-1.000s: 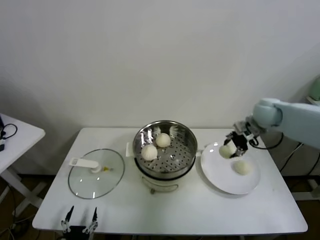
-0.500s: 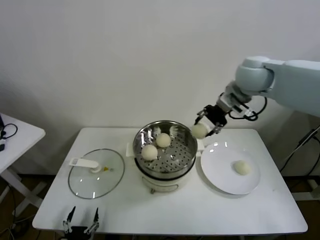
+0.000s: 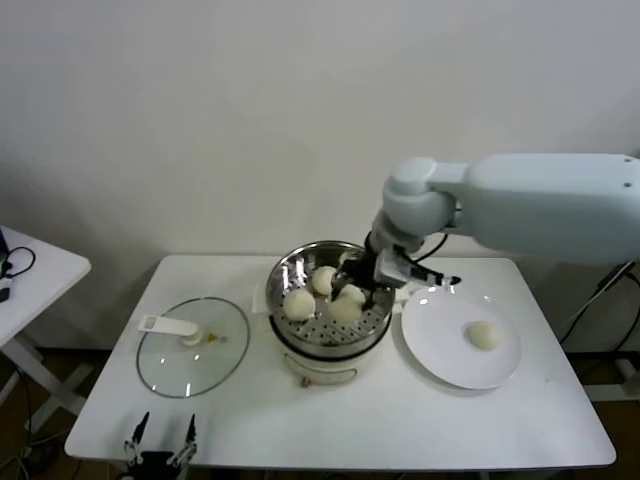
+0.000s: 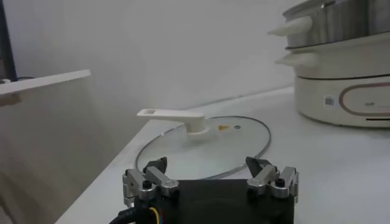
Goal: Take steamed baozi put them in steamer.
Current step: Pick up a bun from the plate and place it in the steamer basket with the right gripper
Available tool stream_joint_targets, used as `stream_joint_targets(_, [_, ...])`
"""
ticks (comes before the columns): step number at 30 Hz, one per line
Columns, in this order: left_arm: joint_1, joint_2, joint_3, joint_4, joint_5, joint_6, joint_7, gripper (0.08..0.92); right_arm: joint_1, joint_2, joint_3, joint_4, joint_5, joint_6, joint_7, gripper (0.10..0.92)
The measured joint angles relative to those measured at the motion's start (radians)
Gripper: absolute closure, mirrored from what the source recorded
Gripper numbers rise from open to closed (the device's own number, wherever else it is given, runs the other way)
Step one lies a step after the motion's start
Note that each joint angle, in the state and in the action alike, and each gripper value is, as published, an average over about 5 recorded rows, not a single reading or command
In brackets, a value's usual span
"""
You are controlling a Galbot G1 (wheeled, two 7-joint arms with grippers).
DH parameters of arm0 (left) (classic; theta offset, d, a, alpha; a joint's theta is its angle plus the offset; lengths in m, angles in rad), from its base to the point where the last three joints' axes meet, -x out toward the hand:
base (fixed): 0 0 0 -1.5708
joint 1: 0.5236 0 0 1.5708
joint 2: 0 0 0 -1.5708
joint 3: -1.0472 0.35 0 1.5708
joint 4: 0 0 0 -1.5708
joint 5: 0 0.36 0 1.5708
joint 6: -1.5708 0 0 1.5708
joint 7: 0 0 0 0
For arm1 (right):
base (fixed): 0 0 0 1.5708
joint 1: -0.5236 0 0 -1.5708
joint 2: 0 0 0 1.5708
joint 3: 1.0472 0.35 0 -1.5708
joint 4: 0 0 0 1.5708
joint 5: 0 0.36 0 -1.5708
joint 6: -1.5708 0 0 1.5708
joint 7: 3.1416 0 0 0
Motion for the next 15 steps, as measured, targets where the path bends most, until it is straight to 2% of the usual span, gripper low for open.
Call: stream_joint_targets(15, [-0.011, -0.003, -0.002, 0.016, -0.003, -0.003, 0.0, 0.177, -0.207, 0.084, 0.036, -0.11, -0.201, 0.038, 0.035, 0.423])
